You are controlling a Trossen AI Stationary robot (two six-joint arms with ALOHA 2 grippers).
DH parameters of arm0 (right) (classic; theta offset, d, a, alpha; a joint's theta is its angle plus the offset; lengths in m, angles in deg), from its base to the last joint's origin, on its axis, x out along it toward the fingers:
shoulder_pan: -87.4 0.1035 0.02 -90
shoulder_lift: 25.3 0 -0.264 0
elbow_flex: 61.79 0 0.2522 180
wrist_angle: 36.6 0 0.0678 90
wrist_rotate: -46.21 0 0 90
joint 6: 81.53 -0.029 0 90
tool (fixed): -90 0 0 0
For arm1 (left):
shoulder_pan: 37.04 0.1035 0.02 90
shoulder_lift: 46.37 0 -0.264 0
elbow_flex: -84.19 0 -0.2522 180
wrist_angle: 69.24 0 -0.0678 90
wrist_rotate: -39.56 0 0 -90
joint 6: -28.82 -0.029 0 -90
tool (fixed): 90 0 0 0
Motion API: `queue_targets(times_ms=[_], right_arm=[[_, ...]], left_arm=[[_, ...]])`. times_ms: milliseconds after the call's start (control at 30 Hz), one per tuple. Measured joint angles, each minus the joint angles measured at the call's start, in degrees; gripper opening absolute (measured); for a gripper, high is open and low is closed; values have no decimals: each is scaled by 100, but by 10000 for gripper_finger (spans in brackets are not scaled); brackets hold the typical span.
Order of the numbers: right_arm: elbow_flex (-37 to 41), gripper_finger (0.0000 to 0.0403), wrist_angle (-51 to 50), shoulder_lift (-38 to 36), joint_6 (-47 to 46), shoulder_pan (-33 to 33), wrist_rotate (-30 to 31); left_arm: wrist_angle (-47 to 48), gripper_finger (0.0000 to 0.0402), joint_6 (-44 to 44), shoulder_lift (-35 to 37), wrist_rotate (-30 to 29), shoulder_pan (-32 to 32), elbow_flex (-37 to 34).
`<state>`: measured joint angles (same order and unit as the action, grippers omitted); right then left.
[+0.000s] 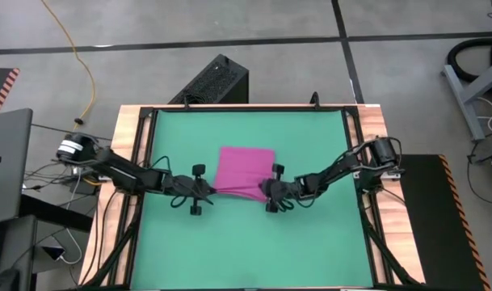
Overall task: Roll towel into tight, uniform cylinder
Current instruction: Roll the pink towel
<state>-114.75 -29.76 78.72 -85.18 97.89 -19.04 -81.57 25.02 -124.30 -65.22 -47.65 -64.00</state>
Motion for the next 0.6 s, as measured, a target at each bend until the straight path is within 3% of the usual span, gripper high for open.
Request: queue_targets(times_ms=[600], right_arm=[[4,5,183,3,-292,220,-509]], left_arm=[[-82,0,30,179,82,342,293]])
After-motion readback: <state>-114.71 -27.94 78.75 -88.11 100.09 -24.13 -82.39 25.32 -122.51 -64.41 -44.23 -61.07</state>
